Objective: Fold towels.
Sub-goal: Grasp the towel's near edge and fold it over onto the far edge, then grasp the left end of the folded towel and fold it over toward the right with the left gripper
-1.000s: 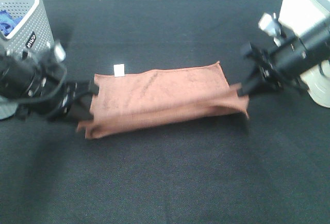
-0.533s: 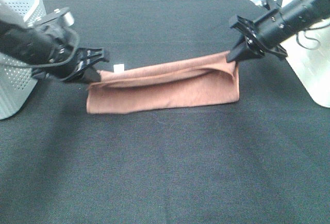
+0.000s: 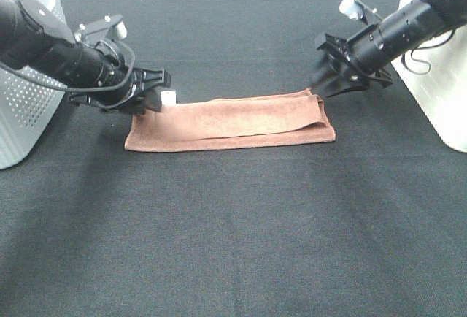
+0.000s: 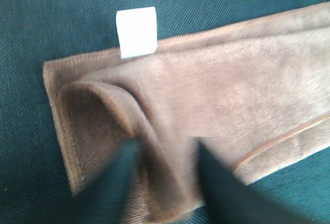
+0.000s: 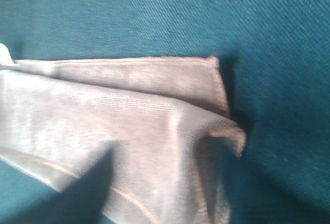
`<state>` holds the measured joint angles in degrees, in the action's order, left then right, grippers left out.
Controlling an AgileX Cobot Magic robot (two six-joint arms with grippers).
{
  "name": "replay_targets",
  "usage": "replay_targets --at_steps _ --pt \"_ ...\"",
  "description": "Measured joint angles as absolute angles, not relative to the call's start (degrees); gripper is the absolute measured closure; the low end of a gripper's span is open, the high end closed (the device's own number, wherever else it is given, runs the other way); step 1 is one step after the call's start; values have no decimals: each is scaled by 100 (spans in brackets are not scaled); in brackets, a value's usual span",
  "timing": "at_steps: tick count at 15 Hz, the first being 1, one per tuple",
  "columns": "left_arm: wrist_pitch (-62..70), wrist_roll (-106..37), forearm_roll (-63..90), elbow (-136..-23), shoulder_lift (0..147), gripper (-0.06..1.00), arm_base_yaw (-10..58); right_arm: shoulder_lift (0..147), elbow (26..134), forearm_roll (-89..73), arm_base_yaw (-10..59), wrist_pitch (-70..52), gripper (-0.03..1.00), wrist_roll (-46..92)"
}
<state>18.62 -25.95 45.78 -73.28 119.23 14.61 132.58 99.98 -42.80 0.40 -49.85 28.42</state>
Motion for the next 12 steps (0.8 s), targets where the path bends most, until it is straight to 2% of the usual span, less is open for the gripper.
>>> replay_targets --at_steps 1,2,3,8,12 --pt "1891 -2595 4538 -7328 11923 23 1461 13224 10010 -4251 40 -5202 22 2796" --pt "1891 -2595 4538 -7328 11923 23 1461 13224 10010 -4251 40 -5202 22 2796" --pt "2005 -2561 4458 -7340 11923 18 1432 13178 10010 -4165 40 -5340 19 2681" --pt "2590 -1134 3300 -7357 11918 16 997 13046 10015 -3254 40 -5701 17 1971" --pt "2641 -1031 3575 -7597 12336 17 1003 13046 10015 -3191 40 -5701 17 1942"
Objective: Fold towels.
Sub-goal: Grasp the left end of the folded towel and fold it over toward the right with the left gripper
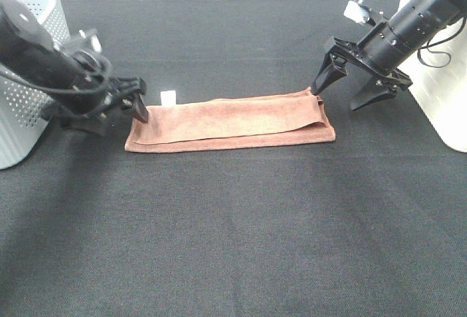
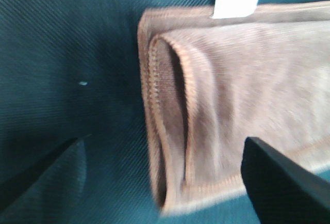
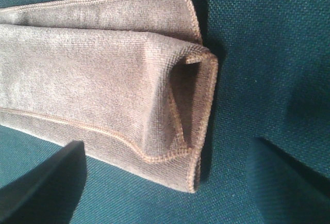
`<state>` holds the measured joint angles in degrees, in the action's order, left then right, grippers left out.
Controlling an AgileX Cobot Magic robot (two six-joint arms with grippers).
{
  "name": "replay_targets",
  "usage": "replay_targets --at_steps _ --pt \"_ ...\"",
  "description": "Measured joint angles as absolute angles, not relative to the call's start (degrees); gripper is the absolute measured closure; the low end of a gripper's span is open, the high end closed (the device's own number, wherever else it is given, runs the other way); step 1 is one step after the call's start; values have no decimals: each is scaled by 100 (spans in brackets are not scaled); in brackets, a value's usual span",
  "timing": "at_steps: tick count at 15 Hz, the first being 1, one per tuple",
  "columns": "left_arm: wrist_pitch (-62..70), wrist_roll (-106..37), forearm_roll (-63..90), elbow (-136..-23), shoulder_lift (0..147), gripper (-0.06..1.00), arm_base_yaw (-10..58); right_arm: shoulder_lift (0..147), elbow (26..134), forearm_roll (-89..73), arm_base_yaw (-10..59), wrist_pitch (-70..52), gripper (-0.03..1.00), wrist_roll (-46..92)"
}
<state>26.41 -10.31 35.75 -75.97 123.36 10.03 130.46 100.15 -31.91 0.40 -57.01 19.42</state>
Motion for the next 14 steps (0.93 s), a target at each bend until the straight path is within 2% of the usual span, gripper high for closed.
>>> replay_targets --at_steps 2,4,6,7,8,9,14 --pt "2722 -1054 3718 -7729 12468 18 1003 13046 10015 -3191 40 -5689 17 1942" --pt "2888 -1134 3890 -8039 12691 24 1008 13046 10015 -3186 40 -5678 17 1942" --pt "3060 -985 3919 -8210 12851 55 1008 13046 10015 -3174 40 -5661 17 1942" --pt "3105 -945 3862 -8239 12880 77 1008 13046 10015 -3163 40 -5638 17 1942" --pt "3168 -928 3741 -8274 12892 90 1014 13046 10015 -3151 40 -5609 17 1942" --pt "3237 -865 3581 -8342 12897 92 1026 13046 10015 -3140 40 -5592 17 1942" --pt "3925 229 1919 -8795 12382 93 1043 13046 10015 -3134 40 -5552 17 1942"
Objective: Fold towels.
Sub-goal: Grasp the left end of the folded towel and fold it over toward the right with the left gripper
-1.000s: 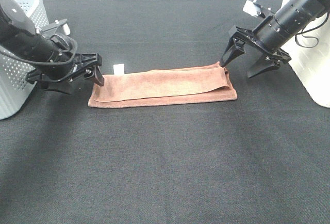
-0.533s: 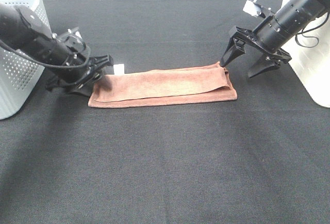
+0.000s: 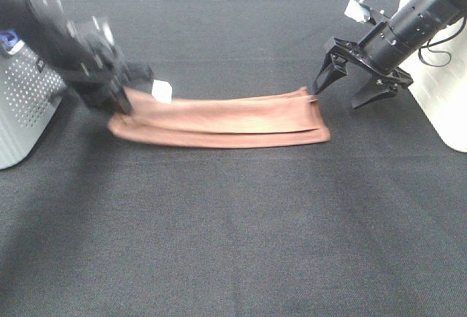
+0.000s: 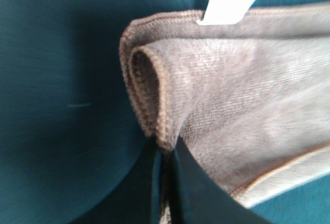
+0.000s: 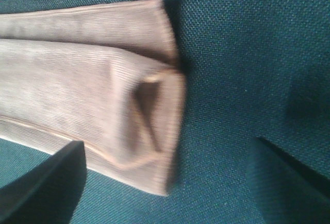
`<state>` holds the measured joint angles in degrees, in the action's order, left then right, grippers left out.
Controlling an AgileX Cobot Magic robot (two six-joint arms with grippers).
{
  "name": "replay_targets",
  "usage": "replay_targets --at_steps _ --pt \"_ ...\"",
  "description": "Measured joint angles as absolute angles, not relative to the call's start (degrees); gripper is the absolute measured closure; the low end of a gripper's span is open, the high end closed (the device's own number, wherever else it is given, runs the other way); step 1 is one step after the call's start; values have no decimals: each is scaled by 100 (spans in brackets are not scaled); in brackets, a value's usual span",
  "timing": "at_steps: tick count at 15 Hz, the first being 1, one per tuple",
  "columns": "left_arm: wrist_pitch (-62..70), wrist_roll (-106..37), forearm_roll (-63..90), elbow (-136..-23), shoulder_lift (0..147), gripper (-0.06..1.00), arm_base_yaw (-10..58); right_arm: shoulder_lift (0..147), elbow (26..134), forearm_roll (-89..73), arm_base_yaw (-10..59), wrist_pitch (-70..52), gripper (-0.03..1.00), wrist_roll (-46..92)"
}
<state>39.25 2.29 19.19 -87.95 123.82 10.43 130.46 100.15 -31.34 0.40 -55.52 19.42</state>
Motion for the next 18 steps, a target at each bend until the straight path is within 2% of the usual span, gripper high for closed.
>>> replay_targets --at_steps 2,5,9,14,16,17,18 --pt "4572 602 1432 -9162 12204 93 1043 13046 10015 -3134 40 -5552 17 1942" --pt "5105 670 1576 -9637 12170 93 1157 13046 10015 -3134 40 -5552 17 1942" --pt "4968 665 2618 -10170 12405 93 1931 13046 10015 -3134 40 -5644 17 1931" --pt "4377 911 3489 -11413 13751 92 2704 13046 10015 -3128 40 -5896 17 1822" --pt "4372 1180 3638 -11883 14175 86 2807 13046 10015 -3128 40 -5964 17 1805" --pt "4309 1261 3804 -12089 14353 73 2842 13046 10015 -3128 40 -5964 17 1748" --pt "4309 1261 3804 -12089 14353 73 2842 13046 10015 -3128 40 -5964 17 1748"
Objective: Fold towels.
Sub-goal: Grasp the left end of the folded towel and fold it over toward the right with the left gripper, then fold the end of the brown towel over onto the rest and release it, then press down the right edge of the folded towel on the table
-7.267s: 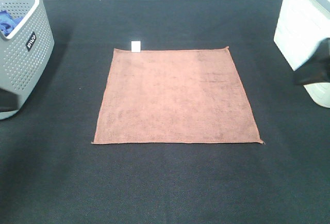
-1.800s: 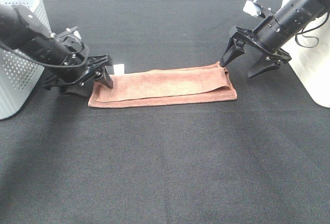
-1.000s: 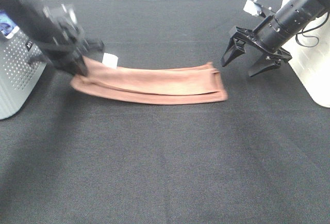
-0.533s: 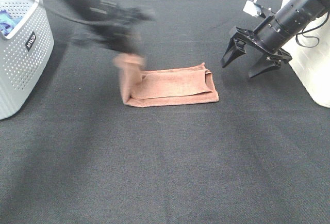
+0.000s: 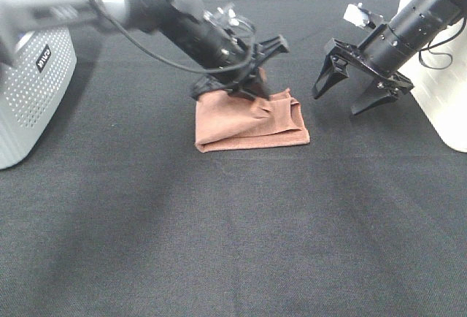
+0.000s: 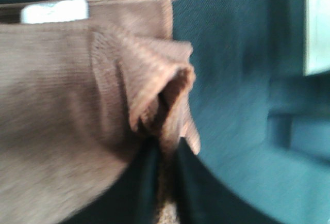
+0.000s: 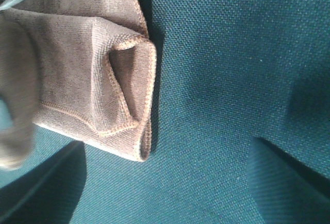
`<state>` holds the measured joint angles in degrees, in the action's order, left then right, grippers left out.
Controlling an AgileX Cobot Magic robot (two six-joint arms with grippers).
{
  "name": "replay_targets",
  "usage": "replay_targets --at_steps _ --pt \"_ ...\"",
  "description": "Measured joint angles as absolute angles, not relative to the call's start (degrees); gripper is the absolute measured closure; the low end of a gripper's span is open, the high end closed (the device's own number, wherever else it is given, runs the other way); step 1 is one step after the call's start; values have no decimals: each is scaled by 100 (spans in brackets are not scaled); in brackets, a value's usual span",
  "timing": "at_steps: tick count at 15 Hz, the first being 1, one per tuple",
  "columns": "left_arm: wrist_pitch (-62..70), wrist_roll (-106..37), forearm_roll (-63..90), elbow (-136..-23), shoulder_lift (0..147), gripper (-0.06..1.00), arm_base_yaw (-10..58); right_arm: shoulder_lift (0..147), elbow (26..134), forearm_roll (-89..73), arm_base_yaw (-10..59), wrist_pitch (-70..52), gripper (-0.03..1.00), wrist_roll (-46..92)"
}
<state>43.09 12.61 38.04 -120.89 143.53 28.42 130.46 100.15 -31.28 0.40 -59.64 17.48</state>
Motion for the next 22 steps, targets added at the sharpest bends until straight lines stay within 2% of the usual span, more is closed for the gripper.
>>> replay_targets --at_steps 1,2,3,4,7,9,12,15,18,22 --pt "4206 1266 3919 -12147 14387 64 2865 13046 10015 -3128 40 -5964 17 1690" --pt "4028 1266 4154 -12170 14393 48 2905 13046 10015 -3128 40 -5964 17 1679" --pt "3930 1215 4423 -12175 14393 38 2922 13046 10015 -3128 40 -5964 17 1673" --pt "3913 1037 4670 -12175 14393 33 2928 13046 10015 -3128 40 -5964 17 1673" --pt "3948 160 4859 -12175 14312 31 2853 12926 10015 -3254 40 -5976 17 1702" --pt "3971 -453 4406 -12181 13900 30 2452 12725 10015 -3942 166 -6142 17 2028" --pt "4068 -561 3707 -12210 13379 30 1805 12725 10015 -4612 917 -6171 17 2441" --pt "4286 -561 3529 -12215 13253 30 1518 12834 10015 -5225 1444 -5850 17 2813" --pt "4503 -561 3421 -12215 13235 30 1490 13424 10015 -5626 1301 -5684 18 3100" --pt "4595 -567 3409 -12215 13235 30 1495 13722 10015 -5592 642 -5472 19 3134"
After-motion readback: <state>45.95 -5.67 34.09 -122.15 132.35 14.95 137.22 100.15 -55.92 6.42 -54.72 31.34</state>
